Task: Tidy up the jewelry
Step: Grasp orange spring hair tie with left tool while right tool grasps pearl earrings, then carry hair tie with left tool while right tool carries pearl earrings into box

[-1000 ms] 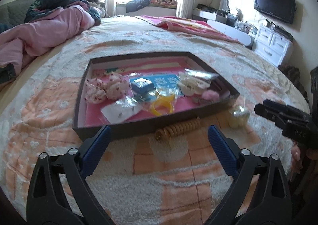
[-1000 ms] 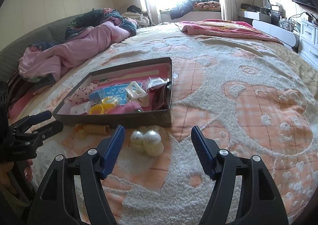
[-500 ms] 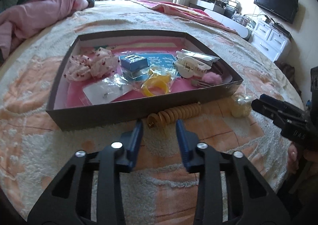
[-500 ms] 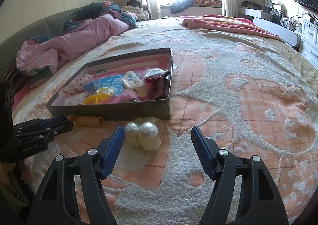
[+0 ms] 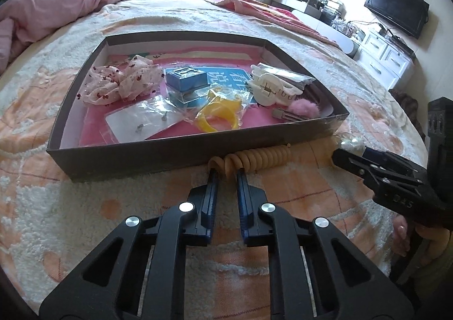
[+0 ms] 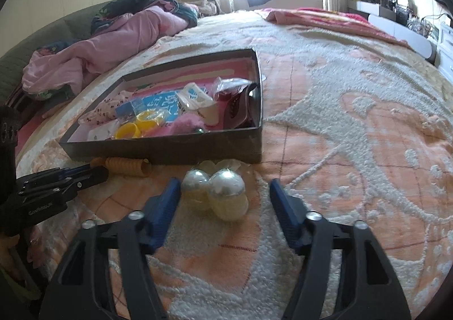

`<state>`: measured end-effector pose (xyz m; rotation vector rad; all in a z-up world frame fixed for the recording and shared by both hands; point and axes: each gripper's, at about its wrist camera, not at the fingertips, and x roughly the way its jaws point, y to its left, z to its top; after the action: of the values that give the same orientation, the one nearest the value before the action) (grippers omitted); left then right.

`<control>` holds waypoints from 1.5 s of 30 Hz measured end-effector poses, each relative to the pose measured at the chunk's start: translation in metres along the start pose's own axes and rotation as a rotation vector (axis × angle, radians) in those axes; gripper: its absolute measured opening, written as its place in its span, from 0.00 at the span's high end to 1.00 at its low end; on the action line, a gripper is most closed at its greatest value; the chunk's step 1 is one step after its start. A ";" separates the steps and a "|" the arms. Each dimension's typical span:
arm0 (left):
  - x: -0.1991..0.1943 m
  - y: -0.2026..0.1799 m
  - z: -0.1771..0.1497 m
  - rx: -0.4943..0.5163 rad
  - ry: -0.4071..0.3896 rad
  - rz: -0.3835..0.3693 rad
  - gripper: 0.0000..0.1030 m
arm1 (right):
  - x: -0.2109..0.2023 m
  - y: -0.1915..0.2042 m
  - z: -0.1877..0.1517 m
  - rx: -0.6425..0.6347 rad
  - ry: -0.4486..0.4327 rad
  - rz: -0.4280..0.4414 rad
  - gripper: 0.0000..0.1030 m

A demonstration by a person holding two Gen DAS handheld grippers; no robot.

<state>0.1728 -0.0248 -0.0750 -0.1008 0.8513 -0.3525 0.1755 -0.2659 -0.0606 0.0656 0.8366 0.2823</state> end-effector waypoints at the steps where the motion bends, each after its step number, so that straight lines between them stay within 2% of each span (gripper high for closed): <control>1: -0.001 -0.001 0.000 0.003 -0.002 0.001 0.93 | 0.000 0.001 0.000 -0.002 0.001 0.006 0.54; 3: -0.002 -0.001 0.001 0.007 -0.005 -0.002 0.93 | -0.001 0.003 0.000 -0.015 -0.005 0.006 0.58; 18: -0.030 -0.020 0.006 0.057 -0.082 -0.047 0.94 | -0.023 0.010 -0.005 -0.045 -0.031 0.041 0.58; 26: -0.048 -0.015 0.014 0.037 -0.137 -0.046 0.94 | -0.031 0.021 -0.004 -0.063 -0.047 0.064 0.58; 36: -0.065 0.006 0.025 -0.014 -0.199 0.002 0.94 | -0.038 0.042 0.002 -0.105 -0.068 0.099 0.58; 45: -0.067 0.030 0.035 -0.069 -0.231 0.063 0.94 | -0.032 0.056 0.026 -0.132 -0.103 0.119 0.58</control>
<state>0.1668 0.0248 -0.0110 -0.1753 0.6366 -0.2468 0.1623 -0.2195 -0.0106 0.0066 0.7114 0.4422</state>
